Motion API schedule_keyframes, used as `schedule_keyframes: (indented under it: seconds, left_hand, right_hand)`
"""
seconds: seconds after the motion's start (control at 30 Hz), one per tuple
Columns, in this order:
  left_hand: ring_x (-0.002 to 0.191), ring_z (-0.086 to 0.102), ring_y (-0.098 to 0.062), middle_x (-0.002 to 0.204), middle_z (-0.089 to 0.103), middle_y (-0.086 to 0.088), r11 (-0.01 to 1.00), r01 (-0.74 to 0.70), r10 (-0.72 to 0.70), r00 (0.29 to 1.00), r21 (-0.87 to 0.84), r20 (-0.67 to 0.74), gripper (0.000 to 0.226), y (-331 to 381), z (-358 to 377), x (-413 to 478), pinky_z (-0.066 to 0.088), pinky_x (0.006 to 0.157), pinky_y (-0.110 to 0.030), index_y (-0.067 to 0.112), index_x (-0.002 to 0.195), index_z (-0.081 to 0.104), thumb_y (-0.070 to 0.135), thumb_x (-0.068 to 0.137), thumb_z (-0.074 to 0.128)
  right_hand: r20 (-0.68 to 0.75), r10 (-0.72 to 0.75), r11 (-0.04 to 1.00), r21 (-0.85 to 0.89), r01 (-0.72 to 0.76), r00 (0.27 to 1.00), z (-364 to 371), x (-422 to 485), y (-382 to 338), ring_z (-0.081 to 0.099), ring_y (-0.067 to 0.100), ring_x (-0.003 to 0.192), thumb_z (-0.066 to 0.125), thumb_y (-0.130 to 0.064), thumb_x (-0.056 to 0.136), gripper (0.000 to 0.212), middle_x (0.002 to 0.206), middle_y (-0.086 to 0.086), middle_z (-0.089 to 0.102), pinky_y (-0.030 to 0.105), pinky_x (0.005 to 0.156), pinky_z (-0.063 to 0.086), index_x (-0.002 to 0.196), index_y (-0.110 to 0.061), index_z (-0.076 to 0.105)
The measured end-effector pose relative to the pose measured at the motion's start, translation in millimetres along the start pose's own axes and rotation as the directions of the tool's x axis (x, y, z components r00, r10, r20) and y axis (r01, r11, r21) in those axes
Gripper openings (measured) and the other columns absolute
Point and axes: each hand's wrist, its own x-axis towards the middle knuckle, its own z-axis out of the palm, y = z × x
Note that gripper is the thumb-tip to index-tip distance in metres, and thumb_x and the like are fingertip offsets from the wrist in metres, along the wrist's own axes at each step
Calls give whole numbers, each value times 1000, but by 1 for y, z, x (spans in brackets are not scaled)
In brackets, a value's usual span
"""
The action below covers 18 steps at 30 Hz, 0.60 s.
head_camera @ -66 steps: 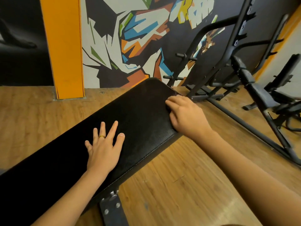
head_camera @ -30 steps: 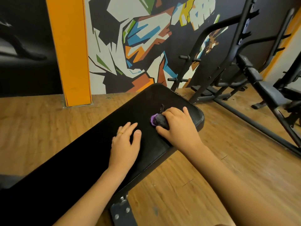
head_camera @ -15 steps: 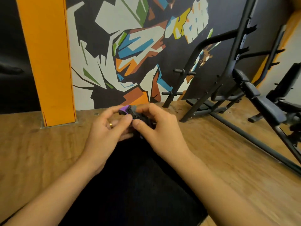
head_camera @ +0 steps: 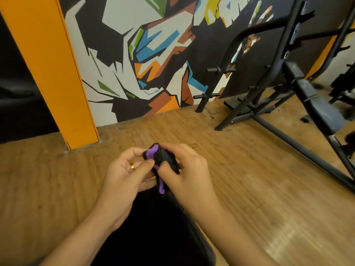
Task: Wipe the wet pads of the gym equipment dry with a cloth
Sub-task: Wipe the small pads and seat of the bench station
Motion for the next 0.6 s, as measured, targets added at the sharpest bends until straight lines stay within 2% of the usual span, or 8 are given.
schedule_keyframes:
  seconds: [0.13, 0.23, 0.3, 0.4, 0.47, 0.5, 0.57, 0.6]
  left_hand:
    - [77, 75, -23, 87, 77, -11, 999, -15, 18, 998, 41, -60, 16, 26, 43, -6, 57, 58, -25, 12, 102, 67, 0, 98, 56]
    - [77, 76, -23, 88, 78, -10, 999, -33, 35, 996, 25, -80, 18, 63, 80, -9, 61, 61, -29, 13, 103, 67, 0, 99, 55]
    - [82, 76, -27, 91, 78, -10, 998, -59, 62, 992, 24, -110, 19, 99, 104, -8, 63, 69, -35, 14, 101, 68, 0, 99, 54]
    - [93, 74, -25, 94, 76, -4, 992, -125, 127, 968, 23, -216, 29, 165, 134, -4, 60, 65, -29, 21, 92, 67, 1, 102, 49]
    - [95, 73, -24, 97, 76, -4, 982, -174, 184, 963, 70, -197, 28, 210, 152, -8, 60, 69, -31, 22, 94, 68, 4, 104, 48]
    - [94, 73, -23, 97, 76, -4, 970, -206, 225, 962, 129, -154, 26, 229, 161, -14, 60, 74, -35, 22, 97, 69, 6, 103, 50]
    - [90, 74, -17, 92, 76, 1, 918, -270, 305, 949, 289, -81, 23, 260, 180, -28, 58, 79, -38, 25, 99, 69, 7, 100, 55]
    - [87, 74, -14, 90, 76, 3, 898, -288, 326, 943, 332, -64, 22, 271, 187, -35, 58, 78, -36, 25, 100, 69, 6, 98, 58]
  right_hand:
    - [12, 27, 1000, 12, -27, 1000, -53, 5, -13, 59, 3, 104, 64, -13, 89, 40, 113, -12, 66, 34, 84, 54, 127, -22, 68]
    - [24, 78, 989, 124, -81, 997, -103, 17, -35, 59, 2, 107, 61, -9, 93, 51, 115, -19, 63, 32, 86, 56, 137, -33, 59]
    - [-19, 82, 976, 202, -77, 996, -140, 32, -56, 62, 7, 99, 57, -3, 96, 60, 105, -17, 64, 31, 86, 56, 141, -42, 51]
    - [-77, 57, 974, 224, -38, 995, -200, 62, -91, 60, 15, 80, 46, 1, 100, 62, 91, -9, 60, 37, 74, 55, 141, -45, 49]
    - [33, 26, 981, 192, -32, 999, -233, 80, -117, 60, 10, 80, 46, -12, 103, 46, 98, -10, 62, 33, 73, 54, 140, -37, 55]
    - [131, 19, 982, 183, -43, 991, -243, 86, -131, 62, 9, 88, 48, -25, 104, 36, 105, -6, 65, 36, 80, 55, 138, -32, 58]
    - [226, -7, 986, 162, -30, 974, -263, 87, -161, 63, 16, 102, 48, -52, 98, 41, 110, -1, 67, 47, 88, 53, 124, -24, 64]
    - [220, -25, 986, 166, -12, 975, -268, 84, -172, 63, 16, 103, 51, -55, 97, 41, 109, -3, 68, 48, 88, 53, 119, -25, 65]
